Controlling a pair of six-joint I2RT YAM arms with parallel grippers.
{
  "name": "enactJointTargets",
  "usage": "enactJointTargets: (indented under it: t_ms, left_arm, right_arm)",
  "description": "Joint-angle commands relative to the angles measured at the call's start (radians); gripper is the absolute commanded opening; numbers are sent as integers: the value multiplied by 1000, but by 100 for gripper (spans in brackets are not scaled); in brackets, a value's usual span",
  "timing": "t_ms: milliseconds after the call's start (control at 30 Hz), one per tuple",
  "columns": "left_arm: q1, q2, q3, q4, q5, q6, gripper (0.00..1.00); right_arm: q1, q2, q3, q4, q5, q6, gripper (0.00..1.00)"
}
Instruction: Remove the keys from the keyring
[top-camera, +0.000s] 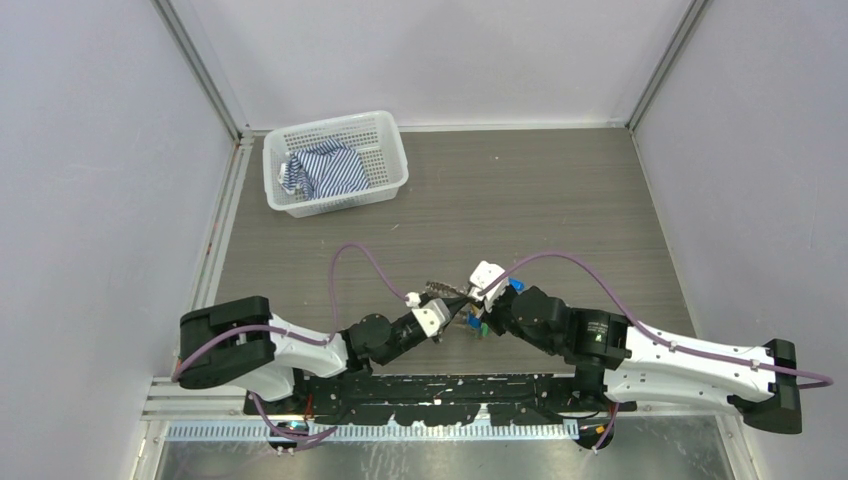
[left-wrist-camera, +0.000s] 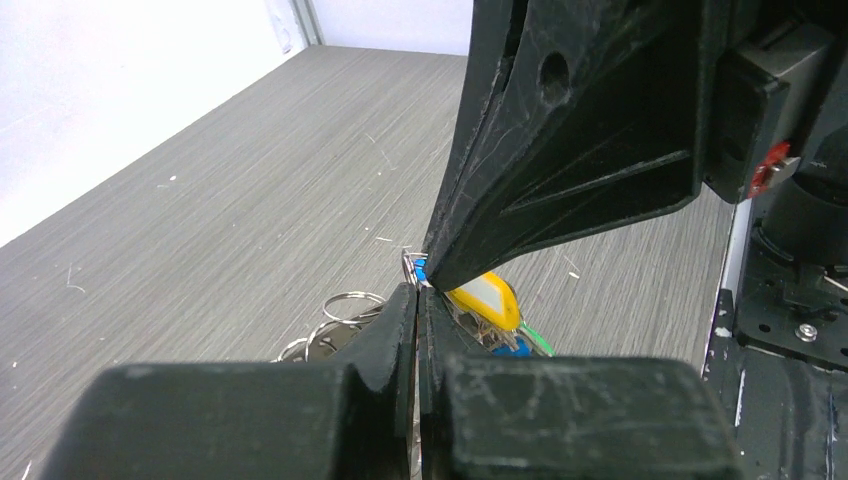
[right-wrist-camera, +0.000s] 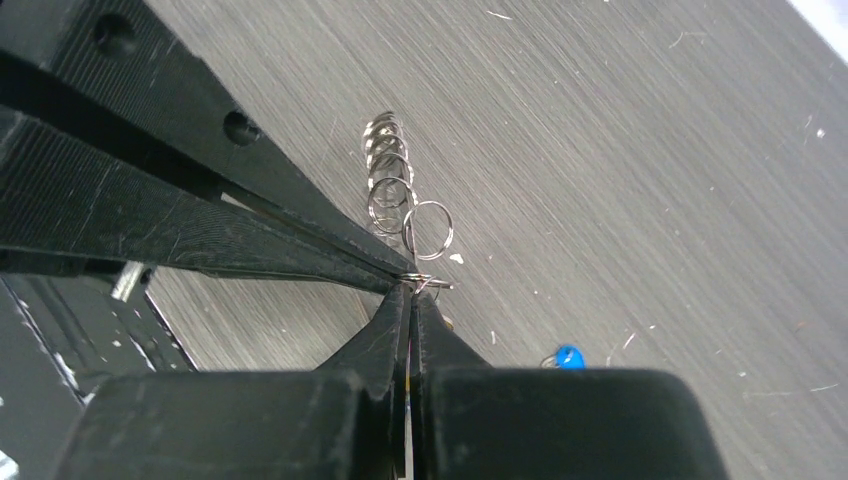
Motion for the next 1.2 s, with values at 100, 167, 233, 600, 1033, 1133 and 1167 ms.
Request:
enactJointTargets:
  t_ms: [100, 167, 233, 600, 1033, 1133, 1167]
  left_arm:
    - [-14, -122, 37, 40, 58, 24, 0]
    - [-17, -136, 38, 22, 54, 31, 0]
    - [-19, -144, 39, 9, 54, 35, 0]
    - [-33, -141, 83, -63, 50, 59, 0]
    - [-45, -133, 72, -55, 7, 60, 0]
    - [-51, -122, 70, -51, -12, 67, 0]
    - [-51, -120, 71, -49, -18, 66, 0]
  right_arm:
    - [24, 27, 82, -67, -95, -173, 1]
    - [24, 10, 87, -73, -90, -201, 1]
    - [24, 1, 93, -81, -91, -227, 1]
    - [34, 56, 165, -151, -153, -342, 1]
    - [36, 43, 145, -97, 68, -277, 1]
    - [37, 11, 116, -49, 70, -237, 1]
    - [37, -6, 99, -25, 70, -227, 1]
